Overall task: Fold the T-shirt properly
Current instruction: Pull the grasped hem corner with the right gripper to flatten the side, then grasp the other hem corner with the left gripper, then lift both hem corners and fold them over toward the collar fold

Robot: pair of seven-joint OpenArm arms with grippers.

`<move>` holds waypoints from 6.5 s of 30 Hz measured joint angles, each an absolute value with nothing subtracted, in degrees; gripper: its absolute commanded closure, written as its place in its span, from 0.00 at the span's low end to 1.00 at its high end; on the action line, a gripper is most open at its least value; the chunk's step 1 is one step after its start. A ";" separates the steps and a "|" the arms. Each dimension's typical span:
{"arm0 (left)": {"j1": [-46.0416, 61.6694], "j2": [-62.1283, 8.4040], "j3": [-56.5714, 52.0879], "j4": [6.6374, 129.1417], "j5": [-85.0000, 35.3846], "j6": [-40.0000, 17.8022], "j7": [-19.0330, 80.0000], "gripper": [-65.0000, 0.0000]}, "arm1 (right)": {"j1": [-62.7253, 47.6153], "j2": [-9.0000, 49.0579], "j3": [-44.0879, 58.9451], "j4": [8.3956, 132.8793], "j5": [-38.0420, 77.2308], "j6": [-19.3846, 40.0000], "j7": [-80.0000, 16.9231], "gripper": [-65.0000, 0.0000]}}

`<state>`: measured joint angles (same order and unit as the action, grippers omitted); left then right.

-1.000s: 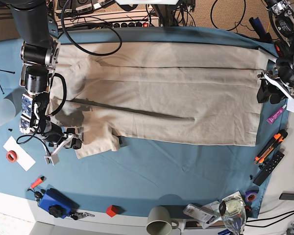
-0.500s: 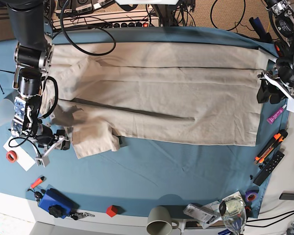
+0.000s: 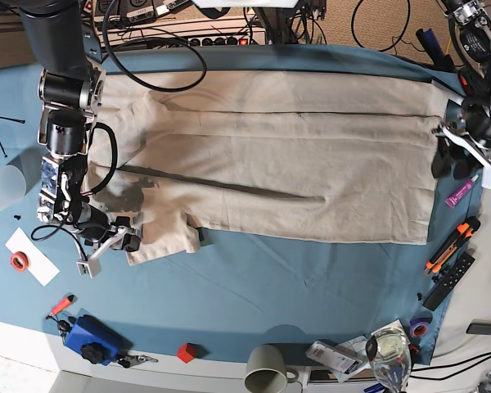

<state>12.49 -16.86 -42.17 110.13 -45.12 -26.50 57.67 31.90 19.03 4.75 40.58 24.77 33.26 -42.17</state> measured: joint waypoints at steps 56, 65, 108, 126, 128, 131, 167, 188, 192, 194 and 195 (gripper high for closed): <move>-21.96 -17.30 -20.56 62.92 -12.60 -13.67 47.44 0.74 | 31.68 18.87 4.75 40.60 32.91 40.14 -50.76 0.65; -22.33 -17.34 -20.60 62.81 -12.14 -17.30 46.98 0.56 | 31.57 18.87 4.75 40.60 32.91 40.14 -50.57 0.65; -22.61 -18.26 -21.12 54.61 -20.29 -22.57 41.30 1.00 | 31.44 18.85 4.75 40.49 32.86 39.70 -51.40 1.00; -21.50 -17.52 -20.69 63.96 -24.01 -22.76 58.41 1.00 | 30.65 19.97 4.43 51.03 30.09 38.46 -57.01 1.00; -21.28 -17.47 -20.69 65.34 -23.81 -22.79 60.14 1.00 | 30.59 19.99 4.43 51.55 30.09 38.44 -57.25 1.00; -21.06 -17.32 -20.69 68.16 -23.62 -20.67 62.89 1.00 | 30.28 20.01 4.43 52.66 31.70 38.37 -58.67 1.00; -13.96 -23.64 -30.41 76.18 -43.16 -23.66 76.55 1.00 | 18.24 21.89 16.12 77.32 45.69 35.57 -77.84 1.00; -2.15 -27.79 -30.50 92.01 -45.98 -25.61 77.56 1.00 | 9.39 22.68 17.82 87.68 51.03 36.49 -80.51 1.00; 0.62 -27.79 -32.45 93.86 -46.19 -25.61 77.34 1.00 | 5.32 22.68 17.82 90.19 50.92 36.45 -80.40 1.00; 1.87 -27.79 -33.56 94.24 -46.19 -25.61 77.28 1.00 | 3.84 22.68 17.85 91.44 50.92 36.45 -80.47 1.00; 2.31 -27.79 -34.00 94.43 -46.22 -25.61 77.28 1.00 | 3.44 22.68 17.87 92.09 50.94 36.45 -80.38 1.00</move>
<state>2.31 -27.79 -34.00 94.43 -46.22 -25.61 77.28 3.44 22.68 17.87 92.09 50.94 36.45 -80.38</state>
